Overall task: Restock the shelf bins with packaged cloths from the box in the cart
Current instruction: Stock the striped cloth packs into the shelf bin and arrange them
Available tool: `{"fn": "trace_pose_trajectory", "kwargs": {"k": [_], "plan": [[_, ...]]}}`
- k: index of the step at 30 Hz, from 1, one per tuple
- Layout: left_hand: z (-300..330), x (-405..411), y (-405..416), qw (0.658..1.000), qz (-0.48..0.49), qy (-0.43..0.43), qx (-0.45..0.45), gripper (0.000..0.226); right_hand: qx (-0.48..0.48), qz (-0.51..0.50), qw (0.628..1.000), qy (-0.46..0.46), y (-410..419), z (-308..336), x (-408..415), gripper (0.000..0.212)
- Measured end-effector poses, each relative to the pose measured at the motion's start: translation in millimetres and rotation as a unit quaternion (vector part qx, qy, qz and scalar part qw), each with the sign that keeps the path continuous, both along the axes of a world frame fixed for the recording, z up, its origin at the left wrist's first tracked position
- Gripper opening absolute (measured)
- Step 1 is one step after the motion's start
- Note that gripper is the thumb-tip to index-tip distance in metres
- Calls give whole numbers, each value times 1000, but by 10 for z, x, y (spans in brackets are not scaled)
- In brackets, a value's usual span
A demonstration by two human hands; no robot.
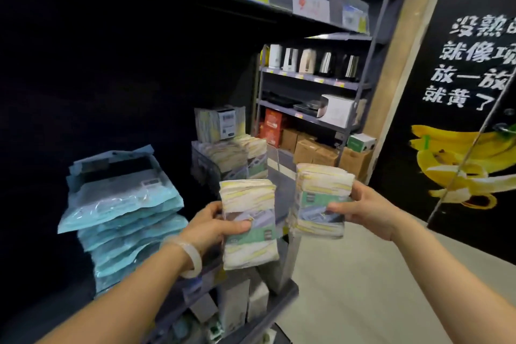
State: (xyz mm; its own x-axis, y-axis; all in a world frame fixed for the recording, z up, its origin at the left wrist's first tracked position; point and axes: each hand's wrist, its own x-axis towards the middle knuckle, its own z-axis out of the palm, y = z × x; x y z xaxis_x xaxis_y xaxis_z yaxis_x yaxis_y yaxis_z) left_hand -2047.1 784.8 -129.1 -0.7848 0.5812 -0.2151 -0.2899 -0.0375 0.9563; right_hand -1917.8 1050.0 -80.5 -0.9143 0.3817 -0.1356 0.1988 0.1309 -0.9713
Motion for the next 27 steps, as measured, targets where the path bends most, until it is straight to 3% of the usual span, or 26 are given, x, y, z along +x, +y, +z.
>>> {"fn": "trace_pose_trajectory", "kwargs": {"k": [3,7,12,19,27], "plan": [[-19,-202,34,999,37,14,-15,84,-9,38,999,21,244,41,-584,70],[-12,-359,150,996,89,14,-24,86,17,134,990,28,473,77,-1405,72],[55,-442,384,984,178,1,-11,106,24,234,971,38,644,141,-2121,73],[68,-456,674,963,268,8,8,79,106,315,941,62,860,-8,-2528,69],[80,-482,836,944,330,17,2,70,221,364,902,75,906,-204,-2645,85]]}}
